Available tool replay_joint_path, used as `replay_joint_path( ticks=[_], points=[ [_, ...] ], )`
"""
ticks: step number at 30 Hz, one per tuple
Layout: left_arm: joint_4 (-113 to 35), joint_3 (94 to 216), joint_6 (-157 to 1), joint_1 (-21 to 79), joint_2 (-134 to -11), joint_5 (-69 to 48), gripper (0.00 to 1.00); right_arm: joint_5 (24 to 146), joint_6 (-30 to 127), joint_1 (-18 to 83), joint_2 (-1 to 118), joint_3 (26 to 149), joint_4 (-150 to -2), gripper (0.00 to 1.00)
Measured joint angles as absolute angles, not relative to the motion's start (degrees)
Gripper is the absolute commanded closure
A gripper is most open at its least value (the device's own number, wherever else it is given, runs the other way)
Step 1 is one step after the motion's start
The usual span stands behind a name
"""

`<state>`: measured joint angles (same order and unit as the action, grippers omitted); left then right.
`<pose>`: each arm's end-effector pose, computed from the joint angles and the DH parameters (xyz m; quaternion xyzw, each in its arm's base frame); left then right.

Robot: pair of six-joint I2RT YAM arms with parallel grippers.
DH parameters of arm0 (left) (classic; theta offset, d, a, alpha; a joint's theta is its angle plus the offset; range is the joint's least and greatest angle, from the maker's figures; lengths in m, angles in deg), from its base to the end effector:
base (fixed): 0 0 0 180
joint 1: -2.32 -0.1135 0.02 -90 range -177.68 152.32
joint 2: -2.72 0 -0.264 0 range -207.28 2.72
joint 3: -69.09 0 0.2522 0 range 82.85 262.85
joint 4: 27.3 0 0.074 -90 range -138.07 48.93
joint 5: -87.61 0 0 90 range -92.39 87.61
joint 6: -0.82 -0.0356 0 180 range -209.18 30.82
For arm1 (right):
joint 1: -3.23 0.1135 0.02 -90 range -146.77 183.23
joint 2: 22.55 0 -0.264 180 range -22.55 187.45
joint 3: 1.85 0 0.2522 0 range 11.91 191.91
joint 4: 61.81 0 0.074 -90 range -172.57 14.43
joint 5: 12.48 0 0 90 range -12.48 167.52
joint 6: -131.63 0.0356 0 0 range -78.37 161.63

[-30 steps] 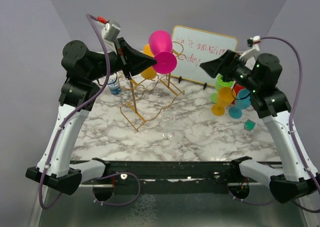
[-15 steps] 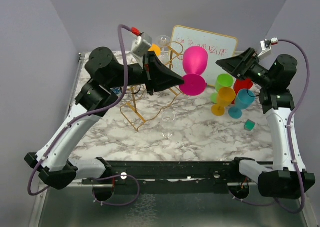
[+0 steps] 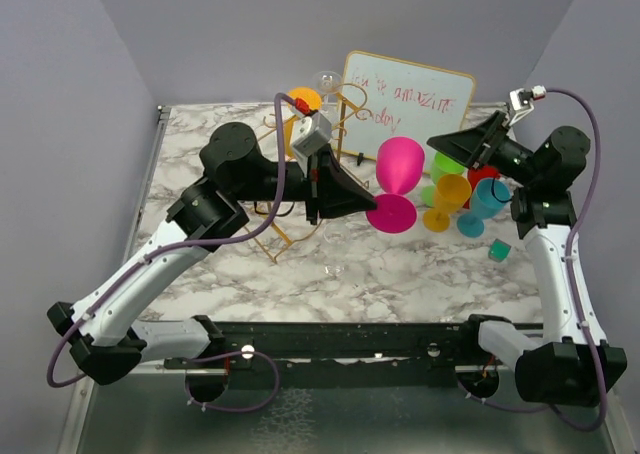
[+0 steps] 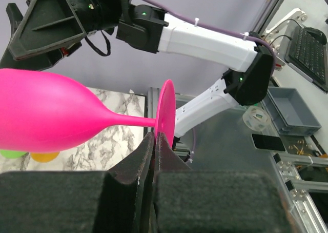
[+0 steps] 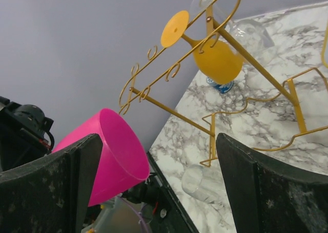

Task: Take the wine glass off the wine glass rack
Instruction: Place the wine glass at the center of the board.

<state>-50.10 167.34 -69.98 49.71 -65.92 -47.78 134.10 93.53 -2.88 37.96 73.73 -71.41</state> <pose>0.1448 -0.1948 0.4957 0.4290 0.5238 -0.5928 0.4361 0.2286 0.0054 0.4178 -0.0196 0.6880 0.5472 0.4763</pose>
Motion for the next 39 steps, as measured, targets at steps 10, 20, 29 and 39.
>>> replay_joint_path(
  ticks=[10, 20, 29, 39],
  points=[
    [-49.43, 163.1, -71.27, 49.71, -61.92, -48.79, 1.0, 143.94, 106.49, -1.94, 39.49, 67.96, -48.92, 0.08],
    [-48.07, 159.95, -72.18, 49.71, -62.22, -50.42, 1.0, 149.64, 117.18, 2.06, 40.19, 61.07, -33.03, 0.22],
    [-46.83, 159.91, -72.95, 49.71, -62.64, -53.9, 1.0, 152.11, 128.74, 4.07, 41.81, 58.6, -15.43, 0.3],
    [-47.37, 159.54, -77.28, 49.56, -62.31, -58.14, 1.0, 153.29, 141.18, 4.73, 46.2, 58.52, 2.21, 0.41]
  ],
)
